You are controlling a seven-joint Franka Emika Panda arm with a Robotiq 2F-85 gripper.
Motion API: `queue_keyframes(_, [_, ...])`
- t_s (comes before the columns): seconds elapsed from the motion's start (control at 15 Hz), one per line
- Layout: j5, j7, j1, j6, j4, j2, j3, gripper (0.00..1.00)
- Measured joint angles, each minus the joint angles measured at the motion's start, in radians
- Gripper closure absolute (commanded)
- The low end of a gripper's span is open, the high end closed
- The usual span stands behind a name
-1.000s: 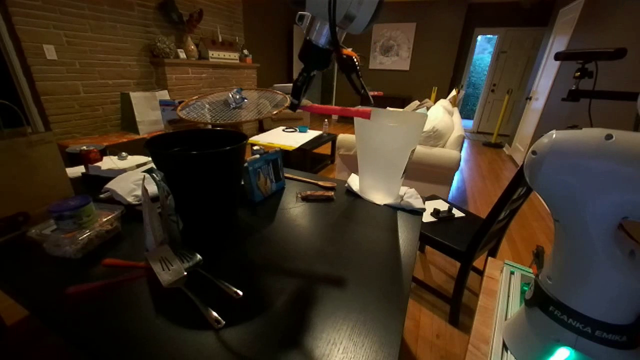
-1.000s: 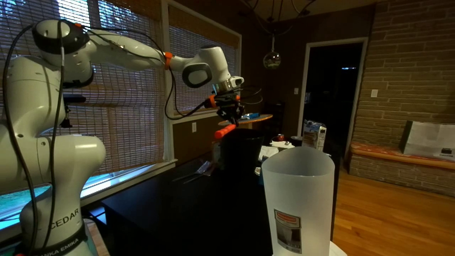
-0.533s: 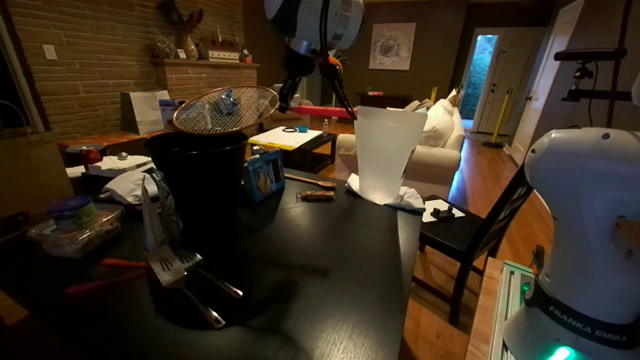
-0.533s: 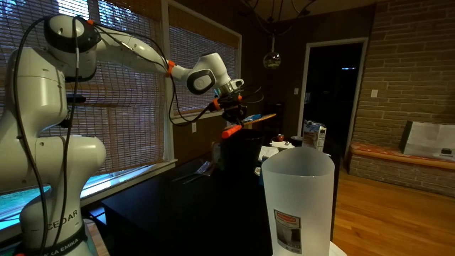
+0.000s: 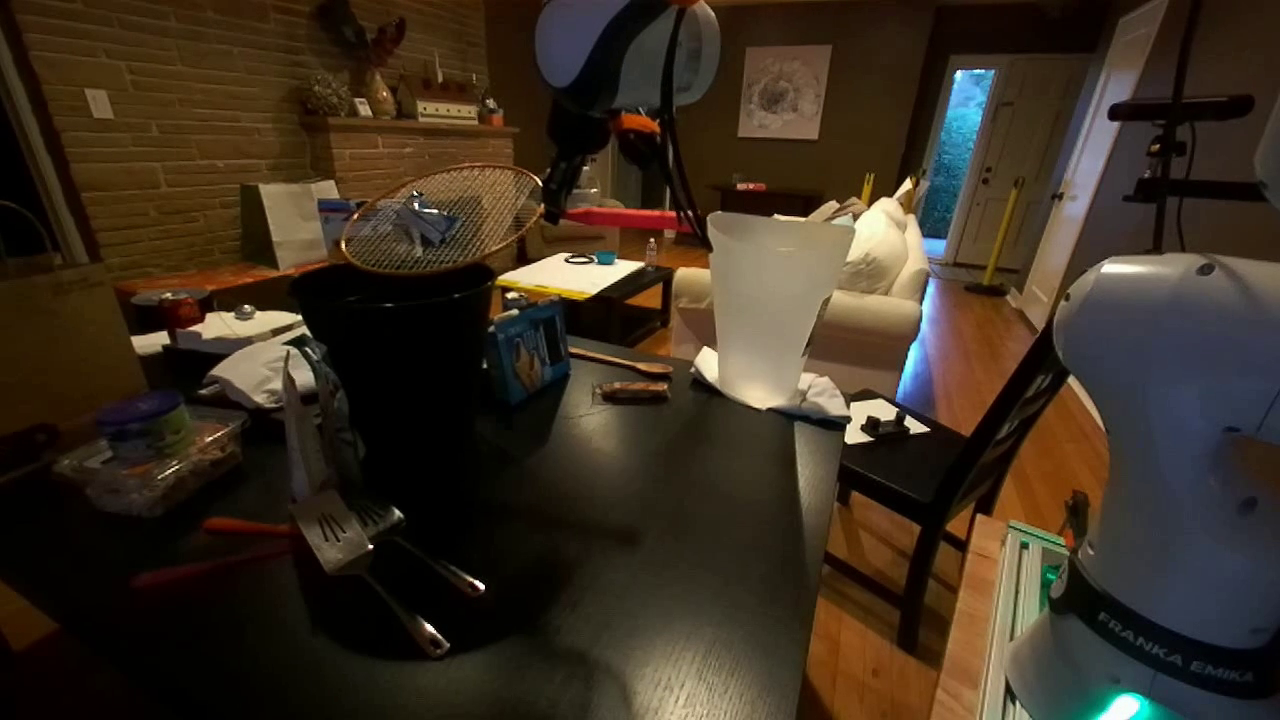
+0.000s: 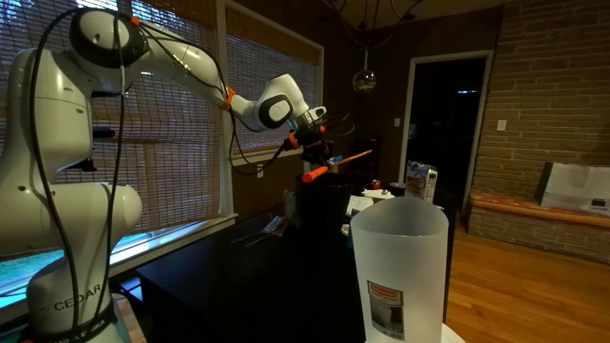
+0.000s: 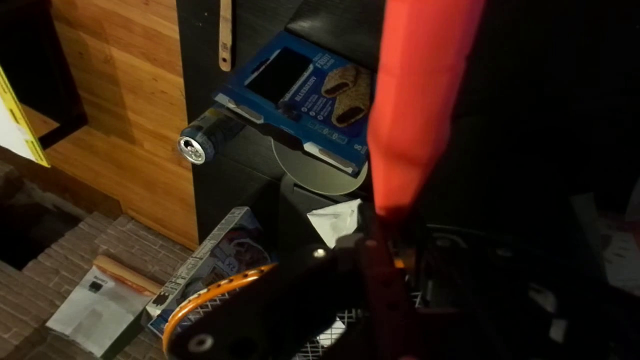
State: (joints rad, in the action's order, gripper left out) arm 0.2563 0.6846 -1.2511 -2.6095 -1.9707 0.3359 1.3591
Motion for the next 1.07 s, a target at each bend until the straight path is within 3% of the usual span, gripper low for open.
queue_keyframes(0.07, [-0.003,0.0,0.002,0.0,0.001,-0.008,-0.001,0.86])
queue_keyframes(0.13, [-0.003,0.0,0.002,0.0,0.001,-0.013,-0.002,0.97])
queue_keyframes(0.2, [-0.004,0.0,0.003,0.0,0.002,-0.015,-0.003,0.97])
queue_keyframes(0.4, [-0.206,-0.13,0.071,-0.02,0.001,-0.051,-0.088,0.97])
queue_keyframes(0.73, [-0.508,-0.321,0.269,-0.091,0.002,-0.11,-0.303,0.97])
queue_keyframes(1.07, [-0.668,-0.425,0.536,-0.111,0.013,-0.154,-0.581,0.97])
